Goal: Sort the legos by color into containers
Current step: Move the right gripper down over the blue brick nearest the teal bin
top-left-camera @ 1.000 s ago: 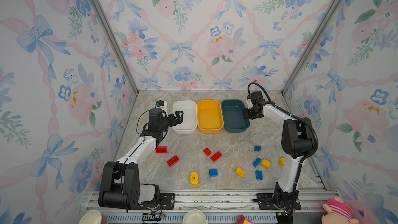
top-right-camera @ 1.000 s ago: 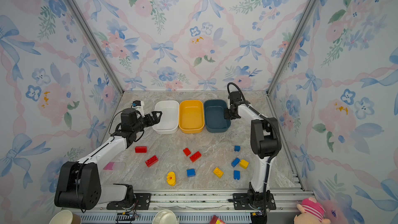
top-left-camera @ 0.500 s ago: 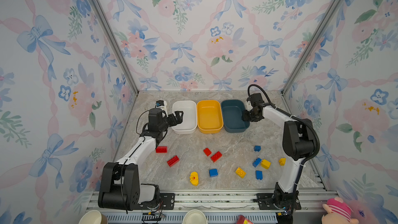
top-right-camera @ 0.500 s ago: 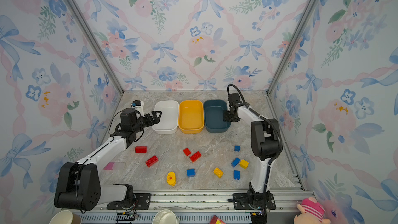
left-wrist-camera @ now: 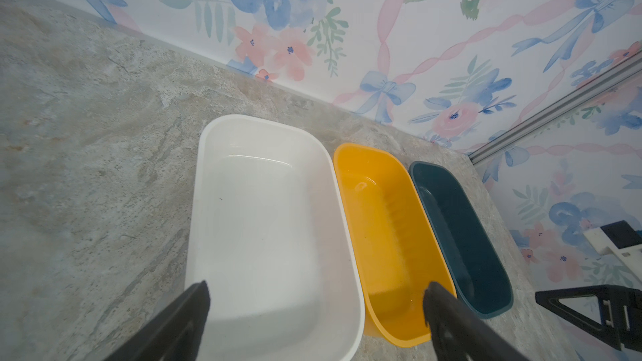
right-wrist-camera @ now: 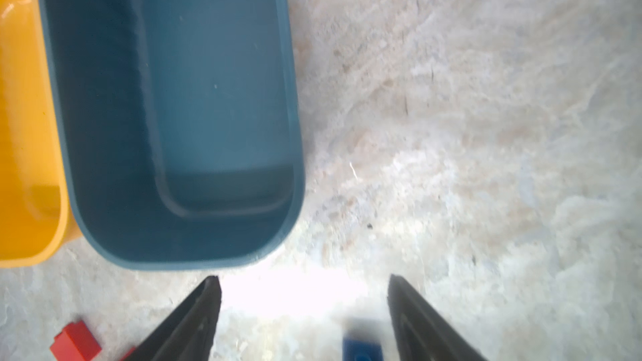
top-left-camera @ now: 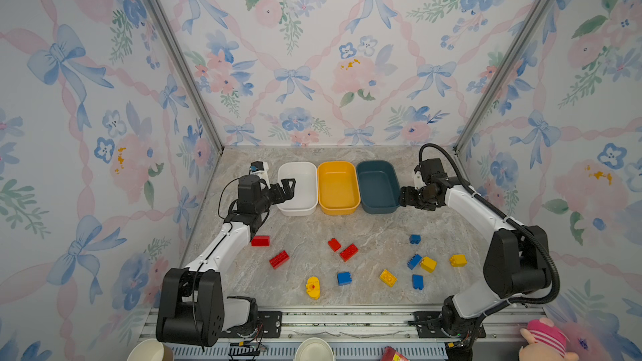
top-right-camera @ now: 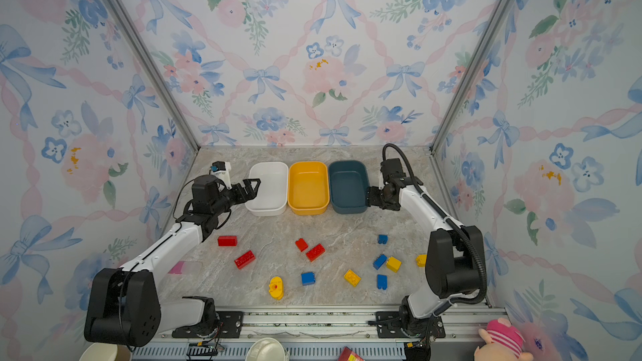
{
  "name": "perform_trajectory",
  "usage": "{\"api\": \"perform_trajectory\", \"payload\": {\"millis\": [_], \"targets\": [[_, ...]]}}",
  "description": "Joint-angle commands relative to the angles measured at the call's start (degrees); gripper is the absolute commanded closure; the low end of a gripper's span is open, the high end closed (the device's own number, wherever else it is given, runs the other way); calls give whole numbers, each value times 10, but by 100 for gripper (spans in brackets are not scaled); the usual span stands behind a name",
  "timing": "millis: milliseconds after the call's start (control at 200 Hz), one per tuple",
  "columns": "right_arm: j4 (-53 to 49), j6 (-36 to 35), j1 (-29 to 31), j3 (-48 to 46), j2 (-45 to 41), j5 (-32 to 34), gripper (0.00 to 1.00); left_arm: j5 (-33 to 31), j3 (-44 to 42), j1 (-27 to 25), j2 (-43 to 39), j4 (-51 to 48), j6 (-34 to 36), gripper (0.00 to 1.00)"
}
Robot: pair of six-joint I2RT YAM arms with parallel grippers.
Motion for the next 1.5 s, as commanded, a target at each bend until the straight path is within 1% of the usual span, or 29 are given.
{"api": "perform_trajectory", "payload": {"millis": [0, 135, 310, 545, 840, 1100, 1300, 1380, 1495], "targets": [[-47, 20, -5, -49, -46, 8, 20, 12, -19, -1, -24, 4, 5, 2], [-52, 29, -11, -98, -84, 8, 19, 17, -51, -1, -44, 2, -3, 2], [-27, 45, -24, -146, -87, -18, 18, 17, -68, -1, -66, 1, -14, 2], [-13, 36, -22, -150, -56, -9, 19, 12, -75, -1, -79, -4, -15, 2], [-16, 26, 6, -160, -46, 44, 23, 23, -76, -6, -68, -5, -22, 2], [-1, 23, 20, -170, -24, 49, 26, 27, -76, -7, -58, -3, -25, 2], [-2, 20, 20, -170, -18, 52, 33, 27, -81, -11, -55, 1, -30, 2], [-7, 19, 20, -169, -14, 56, 39, 28, -81, -11, -54, 3, -31, 2], [-9, 19, 21, -170, -12, 59, 43, 28, -81, -11, -52, 4, -32, 2]]}}
